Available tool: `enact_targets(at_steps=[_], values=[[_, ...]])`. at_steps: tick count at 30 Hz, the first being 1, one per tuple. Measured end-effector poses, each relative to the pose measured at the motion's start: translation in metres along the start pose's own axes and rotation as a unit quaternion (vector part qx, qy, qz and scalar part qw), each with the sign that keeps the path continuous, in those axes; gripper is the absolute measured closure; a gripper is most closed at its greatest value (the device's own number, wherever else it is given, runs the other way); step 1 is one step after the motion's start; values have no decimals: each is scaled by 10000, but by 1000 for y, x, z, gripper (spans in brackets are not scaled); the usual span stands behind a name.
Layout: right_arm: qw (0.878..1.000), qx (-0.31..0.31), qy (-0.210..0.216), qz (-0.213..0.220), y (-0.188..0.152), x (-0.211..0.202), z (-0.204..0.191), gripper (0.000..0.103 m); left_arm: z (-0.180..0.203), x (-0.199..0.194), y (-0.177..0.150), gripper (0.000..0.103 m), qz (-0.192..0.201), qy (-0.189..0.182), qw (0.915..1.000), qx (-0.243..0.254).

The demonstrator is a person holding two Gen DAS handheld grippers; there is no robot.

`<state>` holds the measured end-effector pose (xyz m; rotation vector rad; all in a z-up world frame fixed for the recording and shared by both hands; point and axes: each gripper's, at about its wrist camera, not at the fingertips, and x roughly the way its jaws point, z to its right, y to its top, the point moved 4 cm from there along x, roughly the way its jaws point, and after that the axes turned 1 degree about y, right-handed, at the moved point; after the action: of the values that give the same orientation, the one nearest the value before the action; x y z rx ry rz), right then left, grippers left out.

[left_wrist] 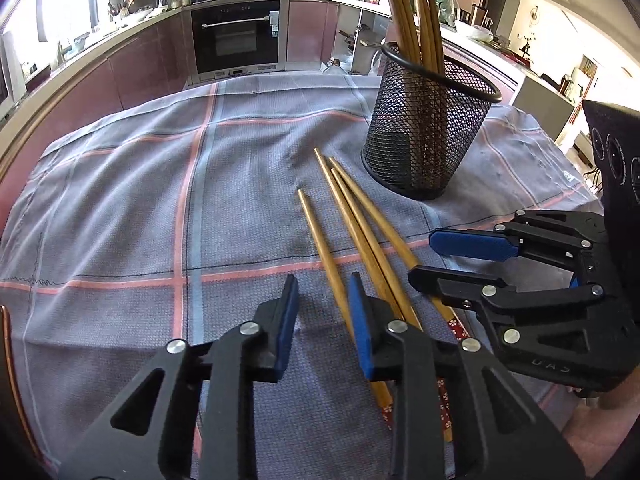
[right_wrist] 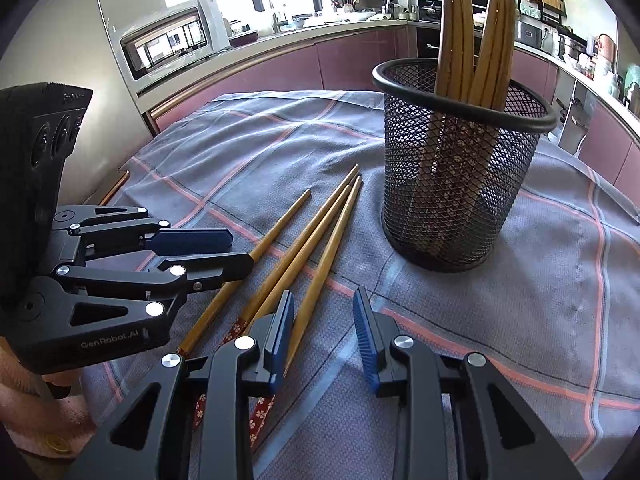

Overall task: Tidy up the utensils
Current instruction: 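Close the right tool on one chopstick while the left tool grasps another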

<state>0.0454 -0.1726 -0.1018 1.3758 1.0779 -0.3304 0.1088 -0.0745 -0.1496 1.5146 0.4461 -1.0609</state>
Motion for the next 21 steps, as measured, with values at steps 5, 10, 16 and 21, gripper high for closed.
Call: enact_targets(at_steps=[5,10,16,21], values=[[10000,-46,-33,5,4,4,-1,74,-5,3,3,79,-31,-2,9999,-111],[9999,-48,-94,20,9,7,-2,74,-7,9,8,79,-52,52,9999,-153],[9999,-23,-158,29,15,12,0,79,-6,13,13,81,-42,120,9998,-137],[9998,-7,-172,25,19,17,1,85,-5,15,15,83,-30,173,9998,-115]])
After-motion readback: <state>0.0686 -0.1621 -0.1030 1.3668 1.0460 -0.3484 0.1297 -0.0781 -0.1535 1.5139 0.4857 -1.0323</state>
